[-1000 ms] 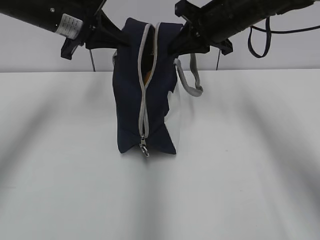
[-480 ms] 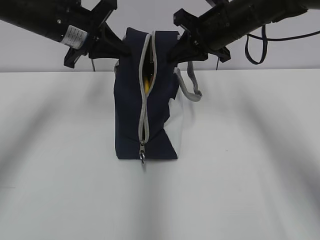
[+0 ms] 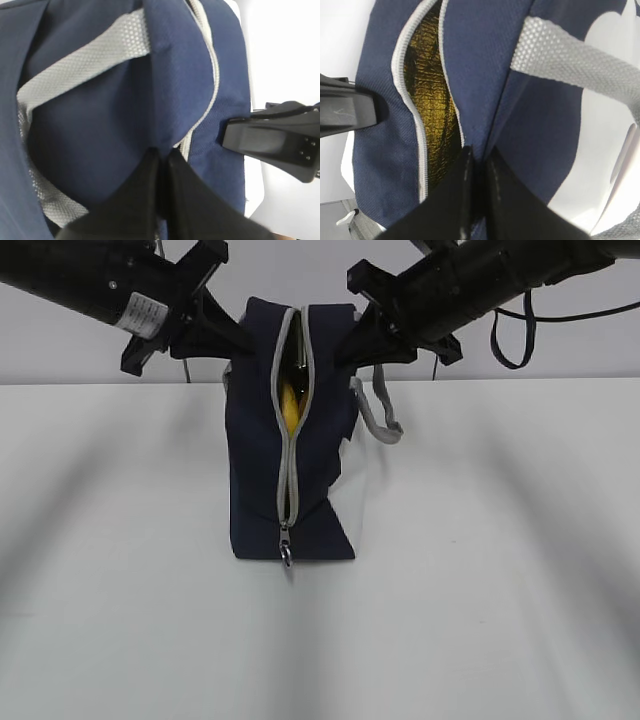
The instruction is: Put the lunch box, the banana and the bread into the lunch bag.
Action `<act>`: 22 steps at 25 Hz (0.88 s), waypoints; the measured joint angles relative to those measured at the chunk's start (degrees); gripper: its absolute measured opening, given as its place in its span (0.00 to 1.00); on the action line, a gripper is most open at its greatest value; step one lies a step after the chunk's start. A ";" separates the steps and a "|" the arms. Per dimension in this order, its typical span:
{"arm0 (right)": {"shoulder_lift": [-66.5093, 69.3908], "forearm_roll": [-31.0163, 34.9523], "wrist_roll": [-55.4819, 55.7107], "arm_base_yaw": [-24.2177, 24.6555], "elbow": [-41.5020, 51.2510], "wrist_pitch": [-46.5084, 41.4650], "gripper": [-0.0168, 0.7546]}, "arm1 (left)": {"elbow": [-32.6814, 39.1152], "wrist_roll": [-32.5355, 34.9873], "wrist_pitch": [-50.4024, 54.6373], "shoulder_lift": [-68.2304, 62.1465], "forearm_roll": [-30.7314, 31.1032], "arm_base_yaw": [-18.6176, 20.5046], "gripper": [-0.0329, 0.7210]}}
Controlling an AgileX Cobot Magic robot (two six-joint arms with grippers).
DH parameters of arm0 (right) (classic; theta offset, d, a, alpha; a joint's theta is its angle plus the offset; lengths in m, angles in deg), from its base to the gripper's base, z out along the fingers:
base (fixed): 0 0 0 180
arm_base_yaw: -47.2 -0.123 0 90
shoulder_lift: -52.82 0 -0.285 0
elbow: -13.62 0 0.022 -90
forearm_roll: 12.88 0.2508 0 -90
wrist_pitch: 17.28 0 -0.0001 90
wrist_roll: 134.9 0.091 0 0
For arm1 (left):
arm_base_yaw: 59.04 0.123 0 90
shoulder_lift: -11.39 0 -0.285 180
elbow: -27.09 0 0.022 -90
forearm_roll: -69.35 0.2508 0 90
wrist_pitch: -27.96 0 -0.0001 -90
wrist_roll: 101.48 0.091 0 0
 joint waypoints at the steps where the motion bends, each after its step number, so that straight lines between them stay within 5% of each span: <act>1: 0.05 0.00 0.00 0.00 0.00 -0.04 0.04 | 0.00 0.00 0.00 0.00 0.15 0.00 0.07; 10: 1.17 0.43 0.09 0.00 -0.31 -0.48 0.08 | 0.00 0.00 -0.42 0.00 1.12 0.00 0.10; 17: 1.17 -0.50 0.12 0.00 -2.54 -3.00 0.44 | 0.00 -0.20 1.35 0.00 1.44 1.43 0.44; 22: 1.17 -7.81 1.84 0.00 -7.57 -8.37 0.54 | -0.96 -0.25 4.57 1.32 2.04 4.34 0.54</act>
